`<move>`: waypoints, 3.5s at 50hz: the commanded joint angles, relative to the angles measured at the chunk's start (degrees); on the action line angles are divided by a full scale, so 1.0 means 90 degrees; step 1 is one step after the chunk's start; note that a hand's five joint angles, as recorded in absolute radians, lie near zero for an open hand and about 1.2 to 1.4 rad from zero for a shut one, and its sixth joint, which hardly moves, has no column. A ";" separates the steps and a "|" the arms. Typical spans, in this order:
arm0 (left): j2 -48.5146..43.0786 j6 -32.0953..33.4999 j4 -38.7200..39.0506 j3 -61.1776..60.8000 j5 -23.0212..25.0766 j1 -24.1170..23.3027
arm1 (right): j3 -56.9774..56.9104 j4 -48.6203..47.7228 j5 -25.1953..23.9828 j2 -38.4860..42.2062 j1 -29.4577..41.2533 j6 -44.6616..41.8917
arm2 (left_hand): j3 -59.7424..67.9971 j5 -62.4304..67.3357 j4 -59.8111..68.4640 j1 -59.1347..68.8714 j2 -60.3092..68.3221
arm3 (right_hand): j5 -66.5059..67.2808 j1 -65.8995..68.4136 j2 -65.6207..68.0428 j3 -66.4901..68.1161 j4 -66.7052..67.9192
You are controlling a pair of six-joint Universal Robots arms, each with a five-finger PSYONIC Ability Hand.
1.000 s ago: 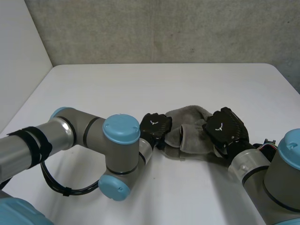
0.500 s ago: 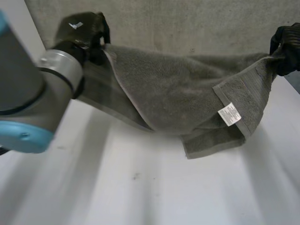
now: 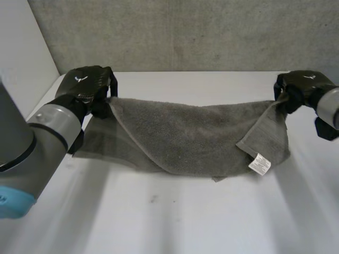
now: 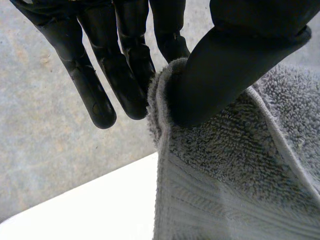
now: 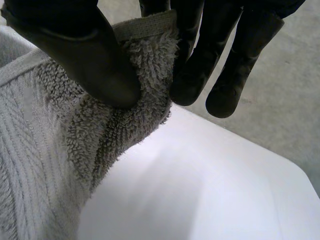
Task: Fold the towel.
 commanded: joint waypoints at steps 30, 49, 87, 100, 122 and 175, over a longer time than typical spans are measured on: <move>0.1775 -0.0055 0.0903 0.0162 -0.0482 -0.0185 | -0.2790 0.0836 0.0174 -0.0275 0.0582 0.1212 | 0.1146 0.1197 0.1131 0.1278 0.1139 | 0.0578 0.0536 0.0841 0.0402 0.0391; 0.0763 -0.0007 0.1059 -0.0609 -0.0492 -0.0107 | -0.4029 0.1002 0.0349 0.2134 0.0719 0.0569 | 0.1146 0.1197 0.1131 0.1278 0.1139 | 0.0578 0.0536 0.0841 0.0402 0.0391; -0.1056 -0.0007 0.1469 -0.0795 -0.0512 0.0528 | 0.2030 0.0116 0.0418 -0.0577 0.0895 -0.0682 | 0.1146 0.1197 0.1131 0.1278 0.1139 | -0.6424 -0.6466 -0.6162 -0.6600 -0.6612; -0.0910 -0.0007 0.1499 -0.0932 -0.0512 0.0538 | 0.3995 -0.1535 0.0418 -0.0764 0.1197 -0.0692 | 0.1146 0.1197 0.1131 0.1278 0.1139 | -0.6424 -0.6466 -0.6162 -0.6600 -0.6612; -0.0880 -0.0007 0.1684 -0.1088 -0.0512 0.0538 | 0.4837 -0.2894 0.0506 -0.0607 0.1413 -0.0887 | 0.1146 0.1197 0.1131 0.1278 0.1139 | -0.6087 -0.6129 -0.5825 -0.6263 -0.6275; -0.0890 -0.0007 0.1723 -0.1147 -0.0512 0.0538 | 0.4701 -0.3714 0.0613 -0.0178 0.1364 -0.1492 | 0.1146 0.1197 0.1131 0.1278 0.1139 | -0.5490 -0.5532 -0.5227 -0.5666 -0.5678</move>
